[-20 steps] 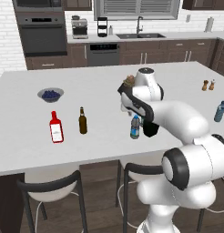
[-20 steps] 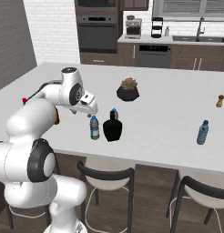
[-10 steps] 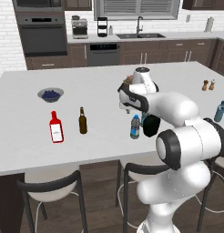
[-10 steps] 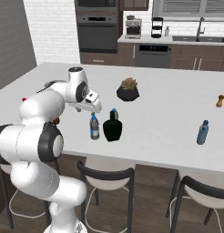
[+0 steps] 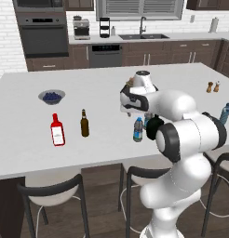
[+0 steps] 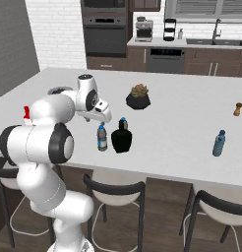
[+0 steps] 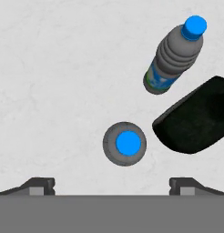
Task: Move the plastic bottles in the middle to the plastics group, and the glass bottles in the middle to the glass group.
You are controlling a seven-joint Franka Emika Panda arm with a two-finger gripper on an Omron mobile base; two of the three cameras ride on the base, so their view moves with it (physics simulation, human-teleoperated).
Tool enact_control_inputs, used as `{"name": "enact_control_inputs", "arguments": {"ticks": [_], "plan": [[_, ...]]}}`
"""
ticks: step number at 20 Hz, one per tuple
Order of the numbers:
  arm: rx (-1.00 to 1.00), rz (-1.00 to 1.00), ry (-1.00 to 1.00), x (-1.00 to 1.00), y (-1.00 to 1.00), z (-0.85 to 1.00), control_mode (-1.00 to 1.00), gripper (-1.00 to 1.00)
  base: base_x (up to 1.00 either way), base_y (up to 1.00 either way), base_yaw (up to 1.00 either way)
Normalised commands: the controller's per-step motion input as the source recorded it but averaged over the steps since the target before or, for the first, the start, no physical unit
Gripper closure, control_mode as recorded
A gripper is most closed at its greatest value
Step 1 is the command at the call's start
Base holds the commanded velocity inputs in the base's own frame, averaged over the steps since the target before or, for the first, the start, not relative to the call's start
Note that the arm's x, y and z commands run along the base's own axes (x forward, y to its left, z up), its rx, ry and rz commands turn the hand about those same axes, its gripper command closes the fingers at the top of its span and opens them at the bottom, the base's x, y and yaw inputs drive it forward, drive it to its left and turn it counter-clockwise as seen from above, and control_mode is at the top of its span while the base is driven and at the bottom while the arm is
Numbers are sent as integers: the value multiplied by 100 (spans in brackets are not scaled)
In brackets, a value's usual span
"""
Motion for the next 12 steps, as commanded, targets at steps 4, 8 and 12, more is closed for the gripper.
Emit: {"name": "enact_control_inputs", "arguments": {"ticks": [4, 8, 12], "plan": [[2, 0, 0, 0, -20, -6, -100, -100, 0, 0, 0], [1, -1, 0, 0, -13, -6, -100, -100, 0, 0, 0], [0, -2, 0, 0, 0, -9, -100, -100, 0, 0, 0]]}}
